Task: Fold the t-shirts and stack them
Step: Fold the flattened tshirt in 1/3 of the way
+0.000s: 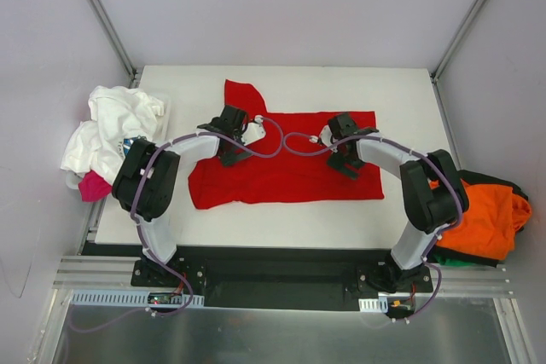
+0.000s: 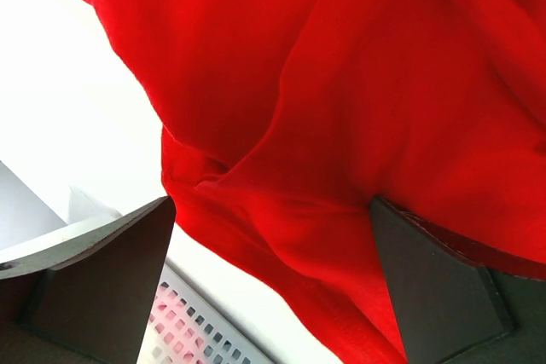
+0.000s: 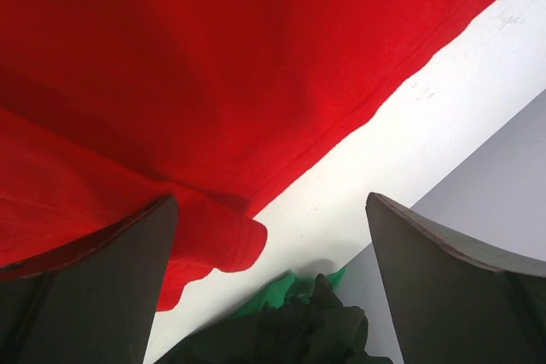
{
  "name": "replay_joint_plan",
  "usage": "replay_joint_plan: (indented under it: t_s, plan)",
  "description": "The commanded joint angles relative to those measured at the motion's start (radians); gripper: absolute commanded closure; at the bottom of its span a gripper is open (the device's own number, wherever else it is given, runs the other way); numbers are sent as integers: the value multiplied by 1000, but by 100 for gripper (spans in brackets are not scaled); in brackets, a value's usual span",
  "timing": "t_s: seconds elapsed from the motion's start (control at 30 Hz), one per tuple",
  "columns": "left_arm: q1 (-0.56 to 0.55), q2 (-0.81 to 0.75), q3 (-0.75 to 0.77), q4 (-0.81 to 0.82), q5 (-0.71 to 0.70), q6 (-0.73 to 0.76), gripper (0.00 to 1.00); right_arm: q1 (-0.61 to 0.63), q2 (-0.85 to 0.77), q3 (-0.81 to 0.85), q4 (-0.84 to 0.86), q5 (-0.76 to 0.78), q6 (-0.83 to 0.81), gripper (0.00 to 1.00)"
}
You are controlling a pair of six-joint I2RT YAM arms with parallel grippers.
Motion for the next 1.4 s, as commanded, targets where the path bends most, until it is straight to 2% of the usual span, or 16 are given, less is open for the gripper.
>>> replay_joint_plan:
  t_s: [0.0,0.33,0.6,1.03,1.37]
  plan:
    - [-13,-9,0,-55,-12,-14,0,8,-51,23,-15,31,18,4]
    - [-24,-11,20,-54,-11,-12,1,51,-128,70,-107,47,35,4]
    - [-26,-14,15,-55,-3,-18,1,120,-185,21,-154,67,75,4]
    - [-26,-23,0,-54,2,-18,1,117,-94,-25,-82,80,48,4]
    - [-26,-14,-5,-52,6,-20,1,68,5,-16,-23,75,14,4]
